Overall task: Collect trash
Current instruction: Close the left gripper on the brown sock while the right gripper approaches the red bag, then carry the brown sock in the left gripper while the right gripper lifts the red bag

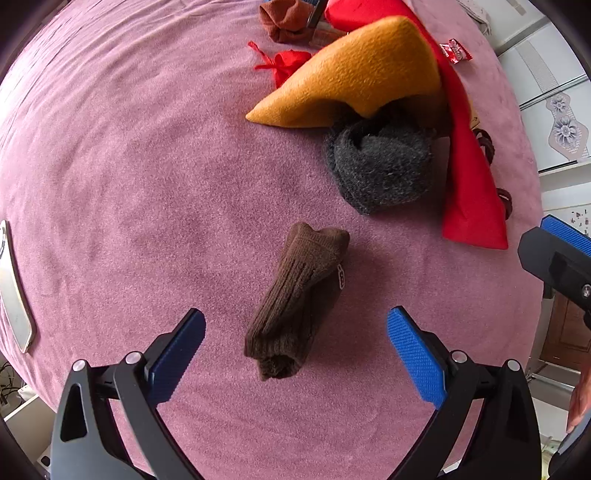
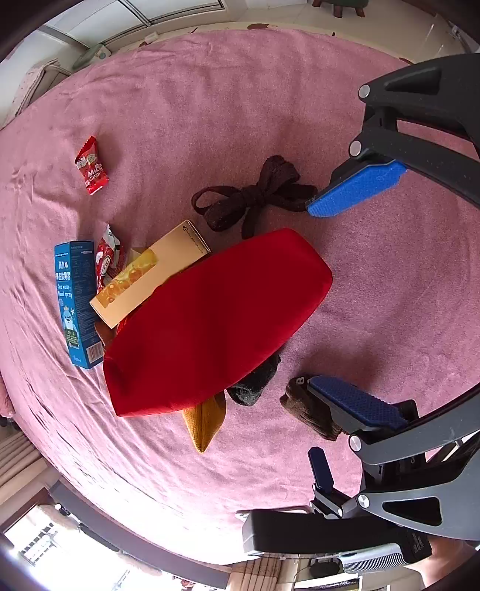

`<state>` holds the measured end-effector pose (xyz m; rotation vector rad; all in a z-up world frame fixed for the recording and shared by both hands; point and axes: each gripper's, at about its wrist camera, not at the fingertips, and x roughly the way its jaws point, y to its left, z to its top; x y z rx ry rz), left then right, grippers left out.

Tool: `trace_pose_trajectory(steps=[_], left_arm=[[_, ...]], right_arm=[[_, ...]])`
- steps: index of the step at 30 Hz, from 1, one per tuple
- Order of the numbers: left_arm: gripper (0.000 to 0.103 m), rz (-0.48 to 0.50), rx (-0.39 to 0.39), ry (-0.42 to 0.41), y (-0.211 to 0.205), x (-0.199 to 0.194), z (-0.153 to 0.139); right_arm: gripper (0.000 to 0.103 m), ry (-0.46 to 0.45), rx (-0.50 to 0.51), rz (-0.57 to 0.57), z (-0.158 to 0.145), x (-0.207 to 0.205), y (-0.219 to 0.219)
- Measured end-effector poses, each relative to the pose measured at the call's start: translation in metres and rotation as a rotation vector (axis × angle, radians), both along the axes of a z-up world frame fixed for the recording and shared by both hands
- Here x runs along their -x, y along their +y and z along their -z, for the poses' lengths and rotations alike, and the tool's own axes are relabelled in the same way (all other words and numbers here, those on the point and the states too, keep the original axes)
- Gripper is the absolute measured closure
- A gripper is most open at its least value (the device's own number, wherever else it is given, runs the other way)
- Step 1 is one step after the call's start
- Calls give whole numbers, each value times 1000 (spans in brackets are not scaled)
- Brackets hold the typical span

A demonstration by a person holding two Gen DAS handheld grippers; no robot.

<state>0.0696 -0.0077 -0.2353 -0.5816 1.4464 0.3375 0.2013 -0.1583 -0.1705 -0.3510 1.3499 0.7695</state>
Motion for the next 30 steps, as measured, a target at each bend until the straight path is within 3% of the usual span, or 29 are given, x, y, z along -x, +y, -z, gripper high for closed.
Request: trace_pose_trajectory(steps=[3, 8, 10, 12, 14, 16, 18, 19, 22, 30], left_arm=[[25, 6, 28, 1, 1, -6, 14], [34, 12, 4, 26, 1, -16, 27], [44, 3, 1, 16, 5, -17, 25], [73, -18, 17, 13, 12, -16, 22], [94, -53, 73, -2, 22, -13, 20], [94, -80, 97, -14, 30, -8, 15], [94, -83, 106, -29, 34, -7, 8], [94, -84, 113, -37, 35, -6, 4], [94, -68, 122, -62, 36, -7, -11], [94, -58, 176, -126, 21, -9, -48]], right_arm=[[18, 0, 7, -3, 7, -2, 2], [18, -4, 26, 4, 17, -9, 7], [18, -2, 25, 0, 19, -10, 12], [18, -5, 25, -8, 21, -11, 17], [18, -16, 27, -23, 22, -10, 25], [18, -21, 41, -38, 26, -10, 32], [31, -9, 71, -38, 32, -13, 38], [44, 6, 87, -36, 36, -15, 39], [63, 25, 45, -9, 33, -18, 37], [92, 84, -25, 68, 6, -21, 5]])
